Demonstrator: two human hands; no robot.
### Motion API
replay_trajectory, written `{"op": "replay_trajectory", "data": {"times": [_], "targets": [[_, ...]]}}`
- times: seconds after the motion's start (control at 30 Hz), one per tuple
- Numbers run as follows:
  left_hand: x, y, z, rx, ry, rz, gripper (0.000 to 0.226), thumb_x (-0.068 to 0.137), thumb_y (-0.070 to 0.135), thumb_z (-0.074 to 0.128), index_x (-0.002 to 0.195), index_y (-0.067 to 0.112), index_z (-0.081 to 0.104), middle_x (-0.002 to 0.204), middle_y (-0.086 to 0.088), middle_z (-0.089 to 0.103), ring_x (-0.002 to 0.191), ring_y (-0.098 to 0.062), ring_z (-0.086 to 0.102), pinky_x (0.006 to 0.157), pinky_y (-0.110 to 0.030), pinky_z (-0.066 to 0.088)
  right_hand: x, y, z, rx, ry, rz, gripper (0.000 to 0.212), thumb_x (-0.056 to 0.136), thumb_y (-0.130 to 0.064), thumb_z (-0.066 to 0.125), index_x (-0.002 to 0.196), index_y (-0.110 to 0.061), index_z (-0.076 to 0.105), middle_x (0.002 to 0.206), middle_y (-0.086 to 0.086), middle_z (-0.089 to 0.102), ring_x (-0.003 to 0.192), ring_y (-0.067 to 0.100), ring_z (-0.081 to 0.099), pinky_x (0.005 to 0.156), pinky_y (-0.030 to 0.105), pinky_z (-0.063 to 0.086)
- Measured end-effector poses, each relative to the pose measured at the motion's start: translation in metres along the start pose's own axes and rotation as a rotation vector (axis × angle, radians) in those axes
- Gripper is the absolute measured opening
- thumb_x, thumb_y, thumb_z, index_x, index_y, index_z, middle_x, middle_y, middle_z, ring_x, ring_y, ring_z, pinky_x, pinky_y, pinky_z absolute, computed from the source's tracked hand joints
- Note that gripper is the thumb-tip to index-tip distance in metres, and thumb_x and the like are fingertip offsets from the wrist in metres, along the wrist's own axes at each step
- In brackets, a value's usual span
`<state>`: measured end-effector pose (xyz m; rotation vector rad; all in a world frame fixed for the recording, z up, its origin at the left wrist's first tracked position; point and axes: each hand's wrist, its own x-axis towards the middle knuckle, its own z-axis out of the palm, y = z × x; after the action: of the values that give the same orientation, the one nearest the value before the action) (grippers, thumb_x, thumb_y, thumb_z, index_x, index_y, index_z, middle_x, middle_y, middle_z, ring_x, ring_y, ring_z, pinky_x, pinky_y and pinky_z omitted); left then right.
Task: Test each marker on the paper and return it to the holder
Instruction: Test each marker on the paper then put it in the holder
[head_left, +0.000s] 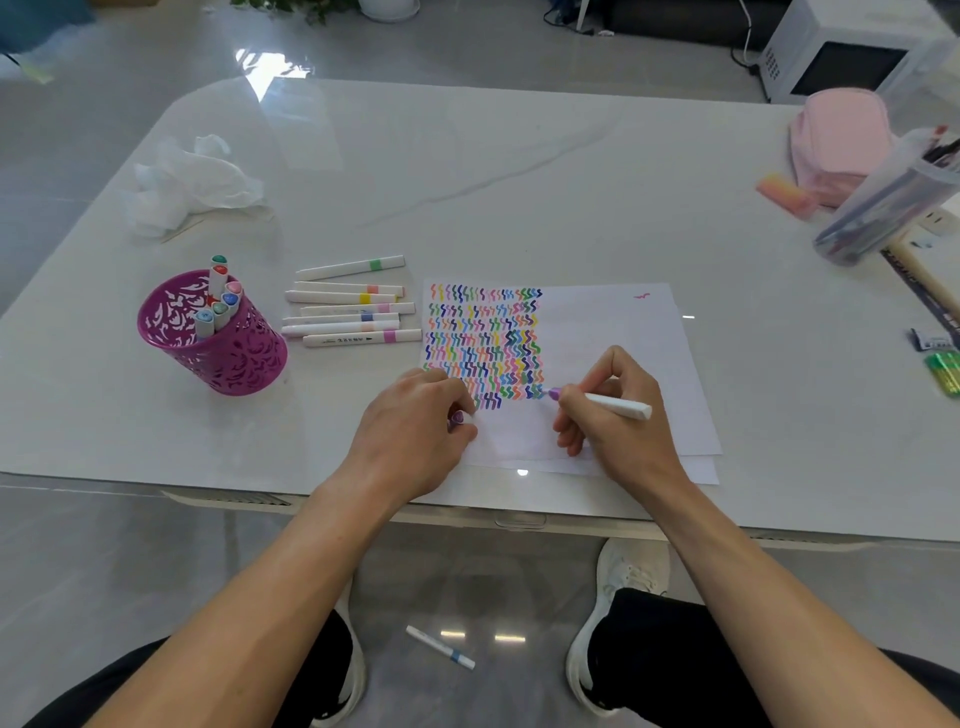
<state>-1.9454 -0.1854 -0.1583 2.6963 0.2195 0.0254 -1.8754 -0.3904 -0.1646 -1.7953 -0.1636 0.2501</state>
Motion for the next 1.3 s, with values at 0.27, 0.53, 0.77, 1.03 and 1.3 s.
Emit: {"op": "replay_trajectory", "data": {"times": [0.27,0.53,0.77,1.03,1.3], "targets": [[0.0,0.005,0.001,0.01,0.015,0.016,0.015,0.091,0.034,0.069,0.103,0.025,0.069,0.096,0.014,0.054,0.093,-0.008,0.047,0.076,-0.022,0.042,-0.01,-0.001,0.018,-0.023,-0.109,-0.032,0.026,0.094,-0.008,0.069,0.084,-0.004,0.046,0.065,0.014,0.07,0.053,0.033,0.068,0.05,0.042,0.057],[0.002,0.007,0.002,-0.002,0.005,0.008,0.014,0.091,0.035,0.07,0.102,0.026,0.068,0.095,0.014,0.053,0.092,-0.009,0.049,0.076,-0.023,0.042,-0.01,0.006,0.021,-0.019,-0.09,-0.003,0.028,0.097,-0.013,0.069,0.085,-0.005,0.046,0.068,0.013,0.072,0.055,0.033,0.069,0.051,0.042,0.058],[0.002,0.006,0.002,-0.017,-0.004,0.007,0.012,0.091,0.033,0.07,0.102,0.027,0.068,0.094,0.014,0.052,0.092,-0.009,0.048,0.076,-0.024,0.041,-0.01,0.002,0.02,-0.034,-0.099,0.023,0.027,0.096,-0.013,0.07,0.084,-0.006,0.046,0.066,0.014,0.071,0.055,0.033,0.069,0.05,0.039,0.058],[0.002,0.005,0.003,-0.042,-0.018,-0.002,0.015,0.091,0.03,0.071,0.104,0.024,0.068,0.098,0.013,0.05,0.096,-0.01,0.045,0.081,-0.023,0.041,-0.009,0.002,0.02,-0.044,-0.084,0.046,0.027,0.093,-0.013,0.071,0.081,-0.007,0.048,0.063,0.015,0.07,0.05,0.031,0.067,0.046,0.034,0.053],[0.001,0.004,0.005,-0.041,-0.017,0.0,0.015,0.093,0.03,0.069,0.106,0.024,0.066,0.111,0.006,0.061,0.099,-0.007,0.04,0.083,-0.022,0.037,-0.008,0.001,0.019,-0.032,-0.103,0.057,0.028,0.093,-0.011,0.07,0.079,-0.011,0.045,0.062,0.014,0.07,0.047,0.028,0.064,0.044,0.031,0.047]]}}
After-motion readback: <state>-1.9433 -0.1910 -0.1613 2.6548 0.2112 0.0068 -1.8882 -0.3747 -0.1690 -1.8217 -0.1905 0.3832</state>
